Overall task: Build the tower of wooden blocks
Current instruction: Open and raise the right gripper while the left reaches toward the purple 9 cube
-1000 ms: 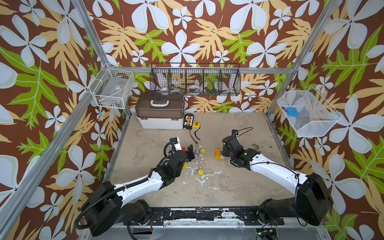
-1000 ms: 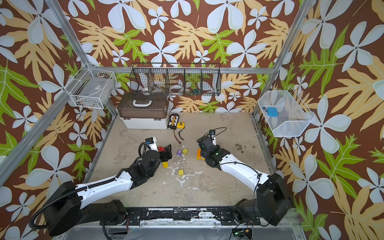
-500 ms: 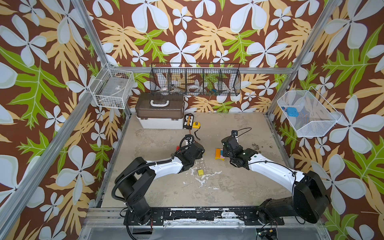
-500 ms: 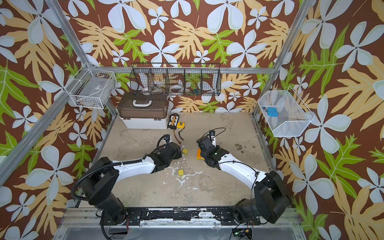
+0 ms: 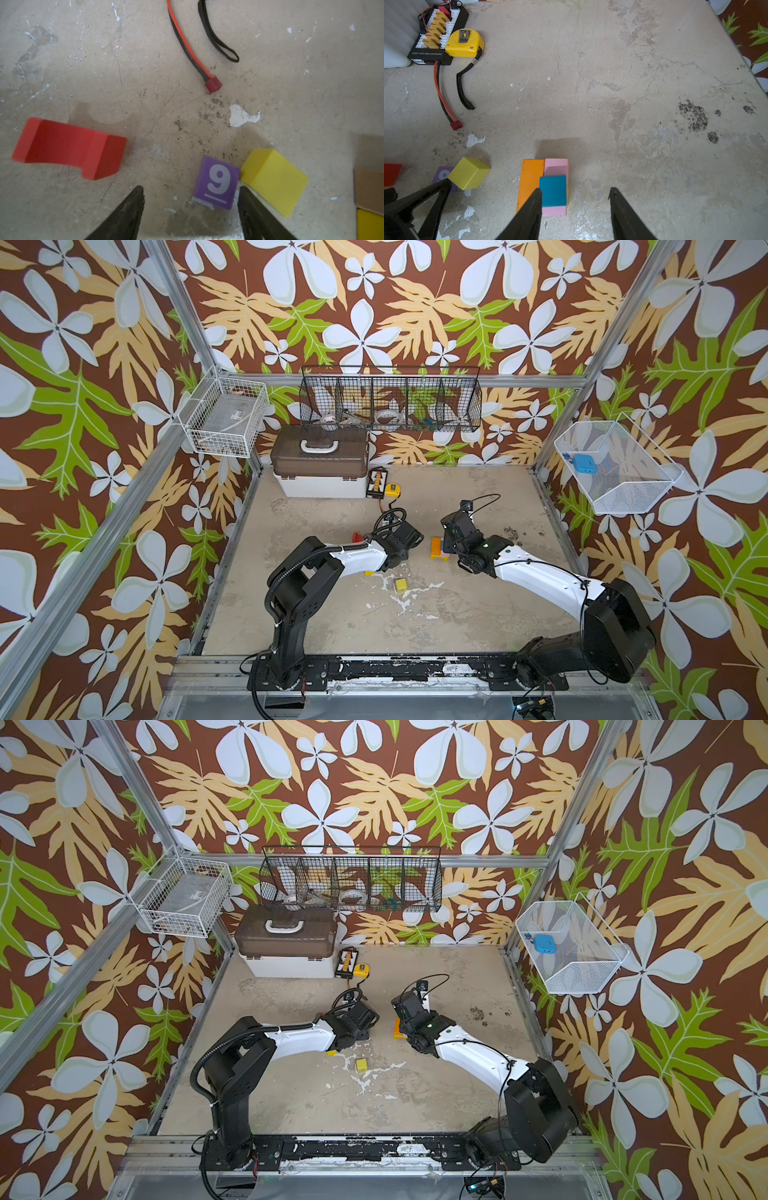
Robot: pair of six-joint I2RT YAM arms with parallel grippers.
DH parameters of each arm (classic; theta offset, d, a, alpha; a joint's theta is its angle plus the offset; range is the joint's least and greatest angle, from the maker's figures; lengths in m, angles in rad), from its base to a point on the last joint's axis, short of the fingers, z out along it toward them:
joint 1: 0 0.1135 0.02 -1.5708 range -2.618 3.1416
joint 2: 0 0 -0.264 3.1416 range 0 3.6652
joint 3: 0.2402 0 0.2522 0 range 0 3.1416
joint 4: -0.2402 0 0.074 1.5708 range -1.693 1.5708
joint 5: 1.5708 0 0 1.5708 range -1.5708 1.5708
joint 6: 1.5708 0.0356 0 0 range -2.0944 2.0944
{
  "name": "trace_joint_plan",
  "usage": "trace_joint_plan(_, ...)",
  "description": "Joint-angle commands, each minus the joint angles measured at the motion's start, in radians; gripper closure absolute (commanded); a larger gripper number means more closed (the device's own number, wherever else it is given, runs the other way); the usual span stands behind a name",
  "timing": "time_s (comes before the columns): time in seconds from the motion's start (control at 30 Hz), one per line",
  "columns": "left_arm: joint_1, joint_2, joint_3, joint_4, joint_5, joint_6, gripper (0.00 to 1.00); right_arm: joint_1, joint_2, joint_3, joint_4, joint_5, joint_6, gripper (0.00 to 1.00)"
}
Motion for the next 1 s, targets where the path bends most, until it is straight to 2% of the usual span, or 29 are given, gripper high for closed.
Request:
trace_joint_plan(0.0,0.003,0.023,0.026,-0.037,-0.026,0.010,0.26,0.000,-0.001,0.007,-0.009,0.020,0.006,0.46)
trace_joint_plan(0.17,0.004,0.074,0.078,-0.046,-0.022,0.057,0.29,0.000,0.007,0.012,-0.012,-0.009,0.006,0.47)
trace_joint_plan(0.23,0.004,0.083,0.089,-0.047,-0.032,0.082,0.33,0.000,0.004,0.012,-0.014,0.005,0.003,0.47)
trace_joint_plan(0.33,0.004,0.087,0.095,-0.047,-0.032,0.099,0.34,0.000,0.005,0.010,-0.017,0.018,0.004,0.47)
trace_joint_plan(0.47,0.004,0.088,0.093,-0.039,0.004,0.106,0.34,0.000,0.016,0.018,-0.017,-0.013,0.003,0.48)
trace_joint_plan(0.67,0.005,0.087,0.091,-0.041,0.031,0.102,0.46,0.000,0.012,0.019,-0.023,0.008,0.003,0.47)
trace_joint_plan(0.8,0.004,0.085,0.085,-0.038,0.072,0.088,0.48,0.000,0.022,0.023,-0.023,-0.010,0.003,0.48)
trace_joint_plan(0.97,0.007,0.088,0.083,-0.033,0.064,0.092,0.52,0.000,0.023,0.021,-0.025,0.020,0.004,0.47)
